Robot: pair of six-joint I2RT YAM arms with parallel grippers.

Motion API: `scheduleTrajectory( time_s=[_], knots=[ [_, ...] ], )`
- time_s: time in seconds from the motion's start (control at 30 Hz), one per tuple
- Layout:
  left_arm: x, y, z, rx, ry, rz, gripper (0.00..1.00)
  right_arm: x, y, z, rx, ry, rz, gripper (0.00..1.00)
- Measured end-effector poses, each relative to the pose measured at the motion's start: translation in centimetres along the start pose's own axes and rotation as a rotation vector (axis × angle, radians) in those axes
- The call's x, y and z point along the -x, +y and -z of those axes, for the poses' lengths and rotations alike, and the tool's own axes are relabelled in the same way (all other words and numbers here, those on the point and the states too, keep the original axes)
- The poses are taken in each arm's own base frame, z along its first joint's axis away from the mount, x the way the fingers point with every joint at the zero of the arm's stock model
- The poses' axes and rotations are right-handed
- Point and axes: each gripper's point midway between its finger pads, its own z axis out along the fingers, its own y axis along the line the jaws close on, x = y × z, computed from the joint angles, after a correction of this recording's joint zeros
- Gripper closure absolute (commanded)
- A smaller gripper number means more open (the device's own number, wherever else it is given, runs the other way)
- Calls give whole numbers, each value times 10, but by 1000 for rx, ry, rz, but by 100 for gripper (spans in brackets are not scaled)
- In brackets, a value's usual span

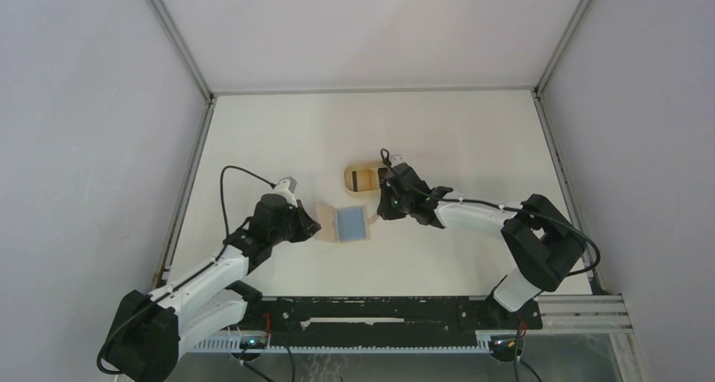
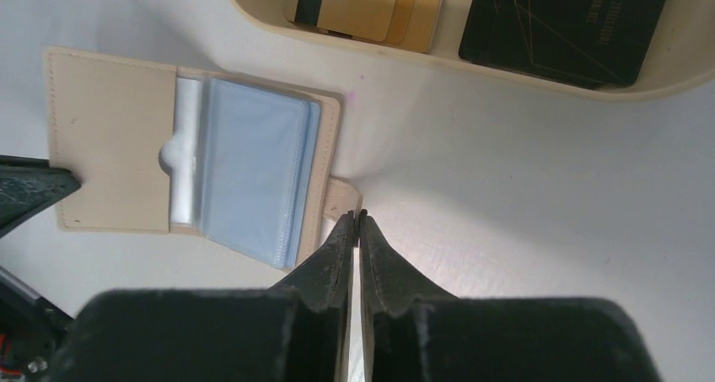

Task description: Take the credit cards out of the card holder

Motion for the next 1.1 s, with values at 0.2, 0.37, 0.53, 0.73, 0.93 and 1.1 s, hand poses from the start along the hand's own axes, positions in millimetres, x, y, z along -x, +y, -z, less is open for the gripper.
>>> scheduleTrajectory(
  time_s=[0.2, 0.37, 0.53, 0.73, 0.93, 1.1],
  knots=[
    [-1, 1, 0, 2, 3, -3, 100, 6, 6, 0, 45, -7, -32, 84],
    [-2, 2, -1, 5, 7, -6, 100, 8, 10, 0, 69, -7, -40, 97],
    [-2, 2, -1, 5, 7, -6, 100, 8, 12, 1, 81, -4, -47, 100],
    [-2, 1, -1, 2, 10, -6, 100, 8, 12, 1, 98, 5, -55, 100],
    [-3, -4, -2, -13, 28, -9, 100, 10, 15, 2, 151, 7, -70, 100],
    [2, -19, 0, -50, 23, -23, 100, 4, 17, 1, 183, 23, -72, 100]
  ],
)
